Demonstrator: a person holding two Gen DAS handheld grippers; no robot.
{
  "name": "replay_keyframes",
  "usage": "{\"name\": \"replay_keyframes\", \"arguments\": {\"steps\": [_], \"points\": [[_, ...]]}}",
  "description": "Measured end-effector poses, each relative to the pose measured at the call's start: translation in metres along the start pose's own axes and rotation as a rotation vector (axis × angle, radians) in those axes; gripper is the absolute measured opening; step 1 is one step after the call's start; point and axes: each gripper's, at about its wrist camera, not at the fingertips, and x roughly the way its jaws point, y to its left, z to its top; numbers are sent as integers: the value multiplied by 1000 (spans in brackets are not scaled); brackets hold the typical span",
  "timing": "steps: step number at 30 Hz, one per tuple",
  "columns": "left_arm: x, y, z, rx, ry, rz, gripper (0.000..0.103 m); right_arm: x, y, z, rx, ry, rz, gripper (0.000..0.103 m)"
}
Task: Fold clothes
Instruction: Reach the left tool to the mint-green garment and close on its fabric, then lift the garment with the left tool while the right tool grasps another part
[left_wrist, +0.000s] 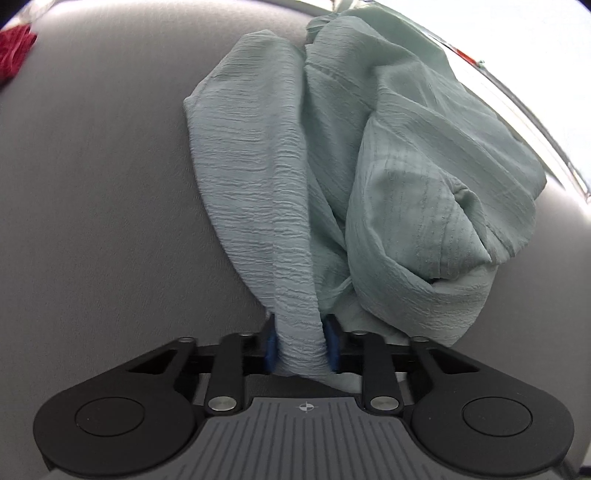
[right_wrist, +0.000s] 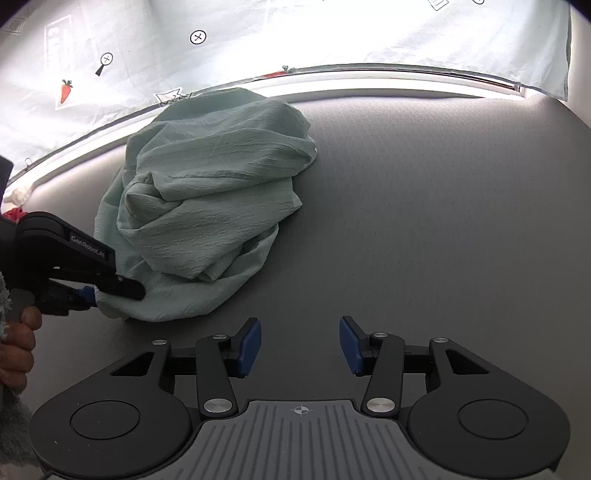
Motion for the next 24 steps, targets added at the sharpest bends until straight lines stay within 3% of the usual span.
{"name": "replay_keyframes", "arguments": {"steps": [6, 9, 19, 24], "points": [[-16, -13, -35, 11, -86, 45, 4, -5, -1, -4, 24, -13, -22, 61], [-23, -23, -48, 67, -125, 80, 4, -10, -7, -6, 44, -22, -40, 61], [-29, -62, -118, 96, -22, -27, 4, -26, -51, -21, 126, -35, -116, 59], [-30, -111, -155, 152, 34, -110, 4, -38, -82, -30, 164, -35, -165, 59]]}}
